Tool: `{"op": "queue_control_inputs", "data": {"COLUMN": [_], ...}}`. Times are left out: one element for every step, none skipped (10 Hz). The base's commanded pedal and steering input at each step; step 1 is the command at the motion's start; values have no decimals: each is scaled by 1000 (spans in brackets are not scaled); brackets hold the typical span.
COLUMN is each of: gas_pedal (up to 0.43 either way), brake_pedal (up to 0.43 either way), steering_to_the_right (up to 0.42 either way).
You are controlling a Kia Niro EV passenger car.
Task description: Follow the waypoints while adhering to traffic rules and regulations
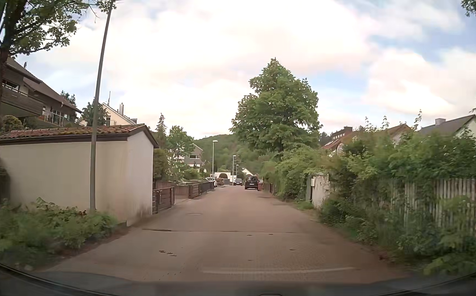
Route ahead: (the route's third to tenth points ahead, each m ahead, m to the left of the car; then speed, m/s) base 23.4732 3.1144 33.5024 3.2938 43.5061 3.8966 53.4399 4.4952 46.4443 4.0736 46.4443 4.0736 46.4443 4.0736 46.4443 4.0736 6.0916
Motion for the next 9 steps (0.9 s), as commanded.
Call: {"op": "queue_control_inputs", "data": {"gas_pedal": [59,59,59,59,47,47,47,39,0], "brake_pedal": [0,0,0,0,0,0,0,0,0], "steering_to_the_right": [-1,-2,-1,-3,-6,-6,-4,-4,-6]}}
